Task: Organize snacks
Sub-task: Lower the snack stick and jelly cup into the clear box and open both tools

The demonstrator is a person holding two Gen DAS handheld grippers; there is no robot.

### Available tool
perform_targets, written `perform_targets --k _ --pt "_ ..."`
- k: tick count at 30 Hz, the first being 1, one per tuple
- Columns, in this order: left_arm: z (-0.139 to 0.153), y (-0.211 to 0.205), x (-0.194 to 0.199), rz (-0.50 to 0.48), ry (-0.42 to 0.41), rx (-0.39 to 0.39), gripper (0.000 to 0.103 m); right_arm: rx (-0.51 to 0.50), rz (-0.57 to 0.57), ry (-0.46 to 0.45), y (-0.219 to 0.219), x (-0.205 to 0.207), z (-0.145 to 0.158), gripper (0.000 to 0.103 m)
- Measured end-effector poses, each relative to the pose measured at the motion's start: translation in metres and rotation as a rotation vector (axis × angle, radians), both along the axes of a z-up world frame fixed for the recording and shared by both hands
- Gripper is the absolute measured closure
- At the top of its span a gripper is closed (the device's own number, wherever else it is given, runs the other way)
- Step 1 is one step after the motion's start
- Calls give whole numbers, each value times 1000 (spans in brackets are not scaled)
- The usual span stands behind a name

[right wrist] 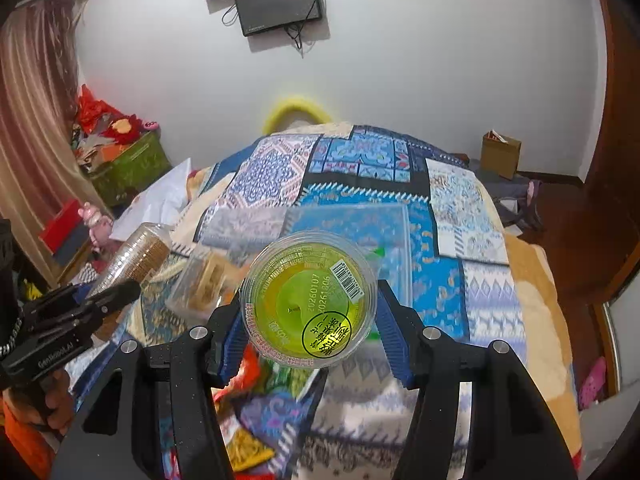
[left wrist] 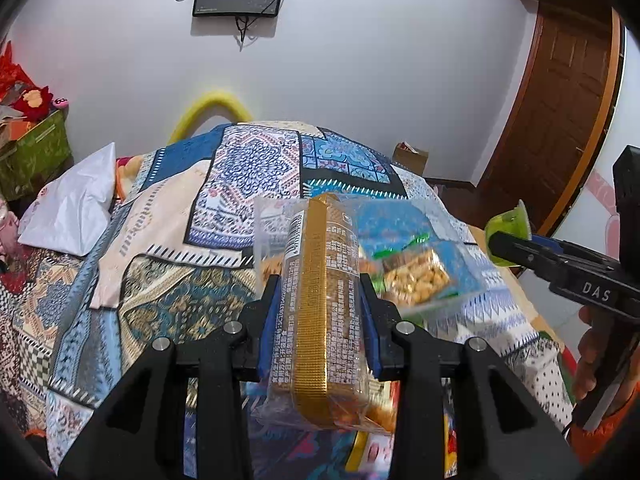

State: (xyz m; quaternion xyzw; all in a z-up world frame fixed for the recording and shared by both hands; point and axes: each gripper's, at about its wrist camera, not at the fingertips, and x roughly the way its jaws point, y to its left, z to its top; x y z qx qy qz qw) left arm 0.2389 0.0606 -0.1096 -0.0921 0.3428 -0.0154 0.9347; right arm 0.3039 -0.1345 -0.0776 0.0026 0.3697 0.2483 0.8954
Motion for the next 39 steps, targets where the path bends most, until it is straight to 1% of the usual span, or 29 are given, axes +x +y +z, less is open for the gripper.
perform_targets --k 6,12,14,17,23,26,28,30,33,36,37,38,39 --pt "-10 -7 35 14 24 -3 67 -11 4 22 21 26 -9 49" --pt "-32 -12 63 9 72 0 67 -40 13 59 38 44 -26 49" --pt "-38 -14 72 8 83 12 67 -51 12 67 40 47 -31 49" --pt "-47 -15 84 5 100 6 67 -62 10 82 43 56 -38 49" --pt "-62 -14 99 4 130 -8 67 -98 3 114 47 71 -52 49" --pt "-66 -15 101 7 135 4 67 -110 5 129 48 74 -59 49" --pt "-67 -15 101 19 132 10 66 -122 8 140 49 75 -64 48" --pt "-67 -13 100 18 135 -5 66 -135 2 142 50 75 -65 48" --pt "-64 -11 98 18 140 -13 63 -141 5 148 49 72 -64 47" --pt "-55 -12 91 19 116 0 60 -137 22 149 50 71 -60 42" --pt "-50 -13 88 17 107 3 59 -136 21 139 49 68 -57 38" --pt "-46 -13 85 16 98 6 59 -135 18 124 48 65 -53 35" --pt "-41 -14 82 15 91 6 58 -131 17 113 47 63 -49 35"
